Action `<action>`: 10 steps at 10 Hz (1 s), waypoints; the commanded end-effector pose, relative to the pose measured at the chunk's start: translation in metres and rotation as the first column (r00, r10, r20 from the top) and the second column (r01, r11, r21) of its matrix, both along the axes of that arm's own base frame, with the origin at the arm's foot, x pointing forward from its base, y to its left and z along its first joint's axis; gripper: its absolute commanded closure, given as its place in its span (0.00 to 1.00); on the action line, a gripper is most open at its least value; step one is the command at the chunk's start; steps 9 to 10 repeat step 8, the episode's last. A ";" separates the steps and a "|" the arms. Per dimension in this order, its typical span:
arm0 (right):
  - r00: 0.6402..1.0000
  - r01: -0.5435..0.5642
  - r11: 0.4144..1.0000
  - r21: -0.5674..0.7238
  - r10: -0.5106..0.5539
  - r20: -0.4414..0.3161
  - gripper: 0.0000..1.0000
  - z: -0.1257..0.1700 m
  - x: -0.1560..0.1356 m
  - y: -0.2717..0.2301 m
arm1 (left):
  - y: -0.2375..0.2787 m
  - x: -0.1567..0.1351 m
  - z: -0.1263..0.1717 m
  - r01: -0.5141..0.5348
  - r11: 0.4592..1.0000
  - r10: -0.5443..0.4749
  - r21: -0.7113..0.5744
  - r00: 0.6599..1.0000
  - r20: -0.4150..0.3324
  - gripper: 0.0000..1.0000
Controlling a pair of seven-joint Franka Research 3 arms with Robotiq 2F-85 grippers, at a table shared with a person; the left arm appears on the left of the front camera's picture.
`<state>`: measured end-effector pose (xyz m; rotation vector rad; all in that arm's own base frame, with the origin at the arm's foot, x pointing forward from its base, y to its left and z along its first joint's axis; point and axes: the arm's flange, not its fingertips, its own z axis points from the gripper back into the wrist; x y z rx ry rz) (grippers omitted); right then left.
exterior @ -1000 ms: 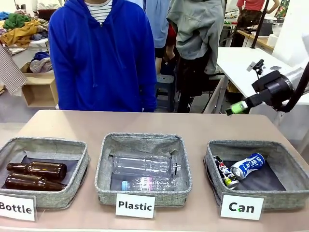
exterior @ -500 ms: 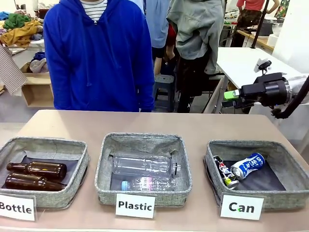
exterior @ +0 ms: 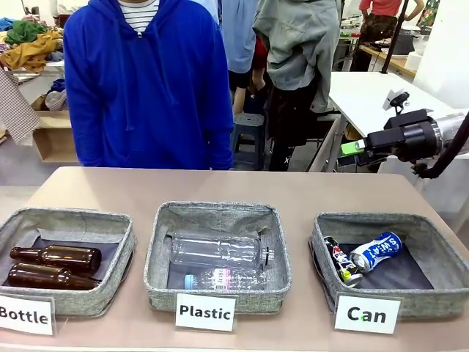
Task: Sort the can waste into the basket.
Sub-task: Pick up the can waste from the table and place it in the right Fabric basket.
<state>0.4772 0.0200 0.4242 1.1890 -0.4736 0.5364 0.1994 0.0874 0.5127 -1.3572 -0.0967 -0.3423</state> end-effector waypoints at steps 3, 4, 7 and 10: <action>1.000 -0.016 1.000 0.003 0.016 0.007 0.00 0.004 0.004 -0.003 | 0.000 0.000 0.002 0.005 1.000 -0.004 -0.018 1.000 0.016 0.00; 1.000 -0.016 1.000 0.003 0.016 0.007 0.00 0.004 0.004 -0.003 | 0.000 0.000 0.002 0.005 1.000 -0.004 -0.018 1.000 0.016 0.00; 1.000 -0.016 1.000 0.003 0.016 0.007 0.00 0.004 0.004 -0.003 | 0.000 0.000 0.002 0.005 1.000 -0.004 -0.018 1.000 0.016 0.00; 1.000 -0.016 1.000 0.003 0.016 0.007 0.00 0.004 0.004 -0.003 | 0.000 0.000 0.002 0.005 1.000 -0.004 -0.018 1.000 0.016 0.00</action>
